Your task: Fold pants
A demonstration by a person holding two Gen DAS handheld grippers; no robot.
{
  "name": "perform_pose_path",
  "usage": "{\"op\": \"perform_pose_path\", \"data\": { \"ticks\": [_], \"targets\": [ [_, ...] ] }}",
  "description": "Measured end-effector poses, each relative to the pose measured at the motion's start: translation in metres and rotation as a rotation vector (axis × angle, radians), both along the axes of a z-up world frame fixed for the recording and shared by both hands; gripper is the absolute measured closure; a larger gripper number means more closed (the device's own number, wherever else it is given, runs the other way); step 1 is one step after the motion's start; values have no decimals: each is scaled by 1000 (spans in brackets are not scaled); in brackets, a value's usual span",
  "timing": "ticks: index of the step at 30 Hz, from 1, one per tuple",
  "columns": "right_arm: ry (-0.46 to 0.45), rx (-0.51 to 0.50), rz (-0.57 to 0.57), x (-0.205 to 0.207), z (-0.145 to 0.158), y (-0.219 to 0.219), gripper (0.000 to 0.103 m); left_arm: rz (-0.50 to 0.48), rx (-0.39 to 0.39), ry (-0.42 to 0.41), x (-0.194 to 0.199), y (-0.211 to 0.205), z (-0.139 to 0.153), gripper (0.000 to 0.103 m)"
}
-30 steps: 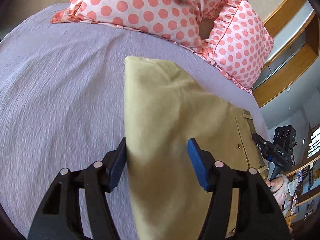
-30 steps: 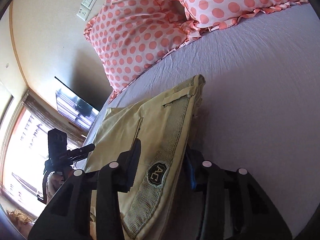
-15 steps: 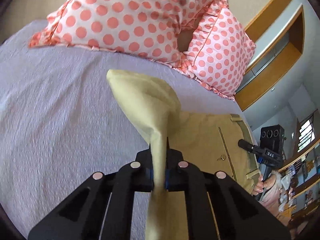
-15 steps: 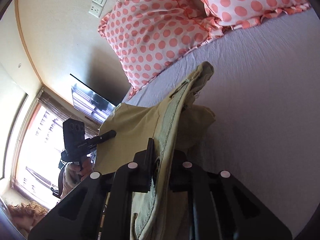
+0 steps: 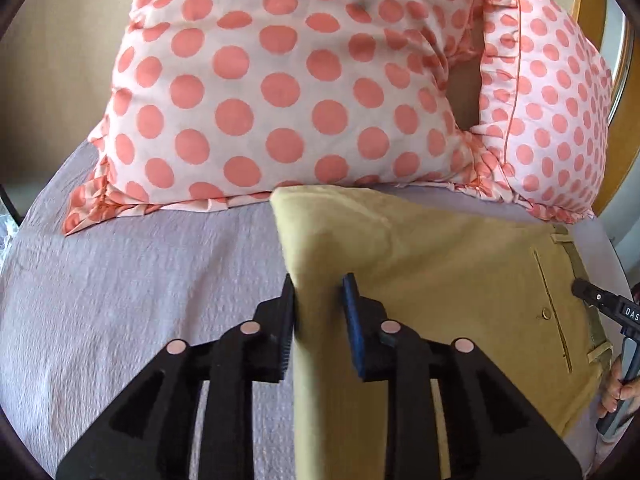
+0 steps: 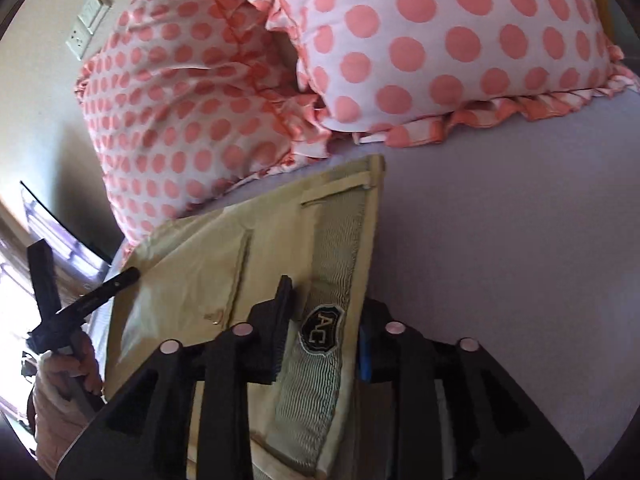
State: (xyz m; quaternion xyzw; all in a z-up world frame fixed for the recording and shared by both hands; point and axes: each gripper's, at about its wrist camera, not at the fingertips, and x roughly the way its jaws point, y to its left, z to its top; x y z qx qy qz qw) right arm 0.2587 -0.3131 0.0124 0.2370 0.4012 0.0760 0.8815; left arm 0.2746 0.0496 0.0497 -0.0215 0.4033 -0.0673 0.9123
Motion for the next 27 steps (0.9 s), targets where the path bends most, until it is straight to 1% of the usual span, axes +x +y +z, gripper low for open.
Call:
{"op": "perform_pose_path", "data": {
  "ticks": [1, 2, 3, 4, 5, 6, 7, 9, 10, 12, 13, 15, 16, 17, 18, 19, 20, 21, 22, 24, 27],
  "targets": [
    [-27, -9, -38, -10, 6, -5, 51, 19, 12, -31, -9, 5, 5, 57],
    [-75, 4, -62, -21, 15, -10, 42, 27, 7, -63, -20, 10, 12, 54],
    [-125, 44, -50, -31, 23, -12, 39, 19, -23, -86, -33, 14, 19, 52],
    [-154, 105, -6, -38, 28, -10, 39, -13, -77, -92, -46, 15, 25, 49],
    [-158, 153, 35, -42, 30, -7, 37, -57, -135, -88, -57, 14, 28, 47],
    [-149, 182, 67, -45, 30, -2, 29, -100, -182, -74, -66, 10, 29, 39],
    [-130, 199, 93, -44, 28, 5, 24, -134, -211, -51, -73, 5, 27, 35],
    [-82, 245, 129, -38, 19, 17, 22, -170, -227, 22, -72, -16, 14, 35],
    [-53, 262, 134, -35, 13, 21, 20, -170, -224, 60, -69, -22, 5, 35],
    [12, 249, 111, -30, 2, 26, 20, -140, -197, 130, -62, -31, -16, 35],
    [22, 261, 103, -33, 0, 26, 20, -127, -182, 145, -63, -33, -23, 37],
    [21, 260, 68, -46, 7, 25, 19, -110, -134, 95, -78, -36, -20, 38],
    [16, 234, 54, -58, 13, 24, 15, -110, -111, 78, -87, -37, -16, 37],
    [2, 190, 40, -70, 19, 25, 7, -108, -96, 64, -100, -35, -13, 35],
    [-19, 133, 22, -85, 24, 29, 1, -101, -81, 52, -113, -33, -10, 29],
    [-33, 61, -5, -101, 28, 34, 1, -91, -61, 42, -127, -31, -9, 24],
    [-39, -29, -29, -117, 30, 43, 1, -72, -31, 35, -142, -31, -9, 13],
    [-44, -101, -36, -130, 29, 53, 1, -42, 4, 32, -157, -30, -11, 6],
    [-55, -161, -35, -143, 26, 64, 1, -10, 40, 27, -171, -30, -13, 4],
    [-58, -225, -32, -160, 13, 78, 1, 24, 83, 11, -195, -29, -18, 4],
    [-33, -287, -29, -168, -7, 93, 1, 56, 87, 17, -218, -27, -25, 3]
  ]
}}
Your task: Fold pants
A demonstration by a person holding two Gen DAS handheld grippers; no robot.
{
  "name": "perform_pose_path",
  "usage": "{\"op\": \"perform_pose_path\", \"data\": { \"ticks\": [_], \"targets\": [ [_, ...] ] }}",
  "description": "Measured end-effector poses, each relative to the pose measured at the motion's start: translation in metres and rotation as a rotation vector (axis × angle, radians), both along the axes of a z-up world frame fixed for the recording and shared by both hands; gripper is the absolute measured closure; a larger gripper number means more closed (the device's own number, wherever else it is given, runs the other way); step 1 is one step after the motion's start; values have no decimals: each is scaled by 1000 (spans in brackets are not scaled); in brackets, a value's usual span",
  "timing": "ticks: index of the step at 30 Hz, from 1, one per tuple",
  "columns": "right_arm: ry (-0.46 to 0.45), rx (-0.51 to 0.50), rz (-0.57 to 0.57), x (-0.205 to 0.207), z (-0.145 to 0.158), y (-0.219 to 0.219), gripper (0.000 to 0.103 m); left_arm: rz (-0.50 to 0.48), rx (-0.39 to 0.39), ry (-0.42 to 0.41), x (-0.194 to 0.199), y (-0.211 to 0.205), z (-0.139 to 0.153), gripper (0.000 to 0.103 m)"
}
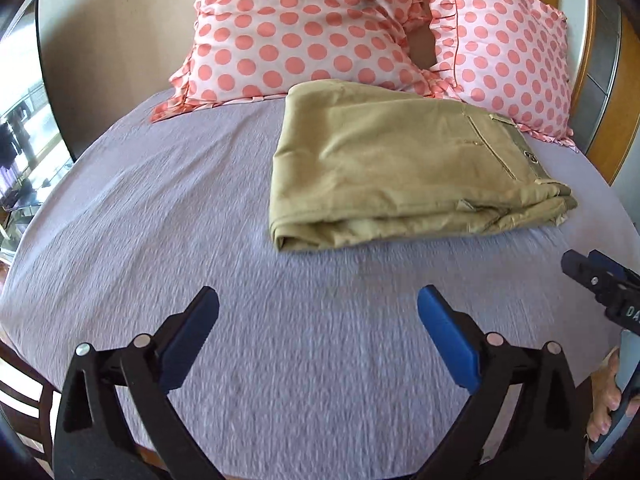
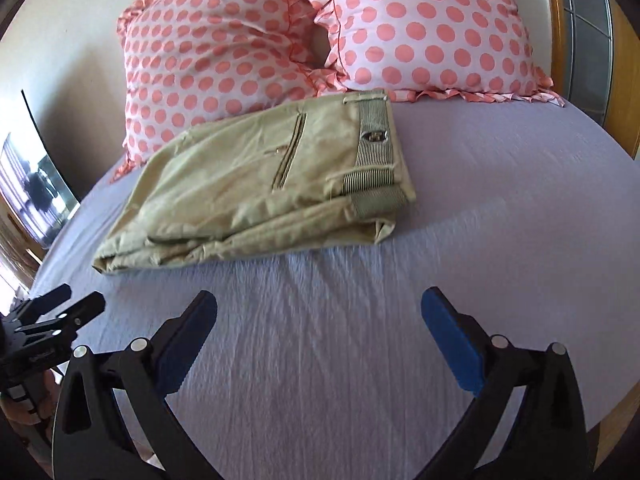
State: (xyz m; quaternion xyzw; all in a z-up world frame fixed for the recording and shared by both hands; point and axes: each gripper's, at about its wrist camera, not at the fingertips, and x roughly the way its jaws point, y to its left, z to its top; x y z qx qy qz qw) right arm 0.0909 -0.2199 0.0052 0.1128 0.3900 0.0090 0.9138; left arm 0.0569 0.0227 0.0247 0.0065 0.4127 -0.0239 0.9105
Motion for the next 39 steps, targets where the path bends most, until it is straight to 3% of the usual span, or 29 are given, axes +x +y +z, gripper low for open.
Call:
{"op": "perform_pose_path", "data": {
  "ticks": [5, 10, 16, 39],
  "targets": [
    [-18, -123, -11, -8, -7, 18, 1, 10, -2, 31, -11, -4, -14, 2],
    [-19, -190, -34, -10, -13, 26, 1, 35, 29, 0, -15, -8, -18, 2],
    [-51, -189, -49, -14, -16, 27, 1, 40, 30, -61, -24, -9, -21, 2],
    [-71, -192, -52, -17, -17, 27, 1, 31, 33, -67, -21, -6, -20, 2]
  ]
}}
